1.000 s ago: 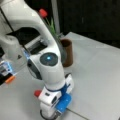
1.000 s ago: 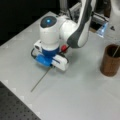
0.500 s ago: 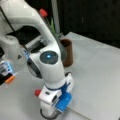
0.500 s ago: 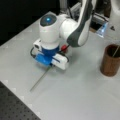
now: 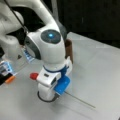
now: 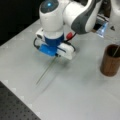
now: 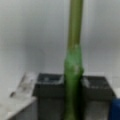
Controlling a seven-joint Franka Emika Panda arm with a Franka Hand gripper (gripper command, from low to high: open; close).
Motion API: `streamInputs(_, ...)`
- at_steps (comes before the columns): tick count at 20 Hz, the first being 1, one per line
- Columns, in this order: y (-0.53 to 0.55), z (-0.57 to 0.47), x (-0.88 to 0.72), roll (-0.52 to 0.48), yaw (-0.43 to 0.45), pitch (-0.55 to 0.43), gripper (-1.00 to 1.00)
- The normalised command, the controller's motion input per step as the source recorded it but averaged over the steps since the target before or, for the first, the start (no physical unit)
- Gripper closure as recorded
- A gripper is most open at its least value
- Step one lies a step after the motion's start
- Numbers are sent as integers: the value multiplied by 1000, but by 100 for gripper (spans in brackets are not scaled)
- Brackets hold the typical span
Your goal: Flower insertion into a vase
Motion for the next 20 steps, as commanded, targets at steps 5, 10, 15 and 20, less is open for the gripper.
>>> streamInputs(5, 299, 278, -489, 117, -329, -261, 100)
streamInputs(10, 378, 336, -680, 81, -259, -311, 100)
streamInputs(15, 326, 160, -603, 70, -177, -289, 100)
streamInputs(20, 220, -39, -334, 32, -114, -102, 100)
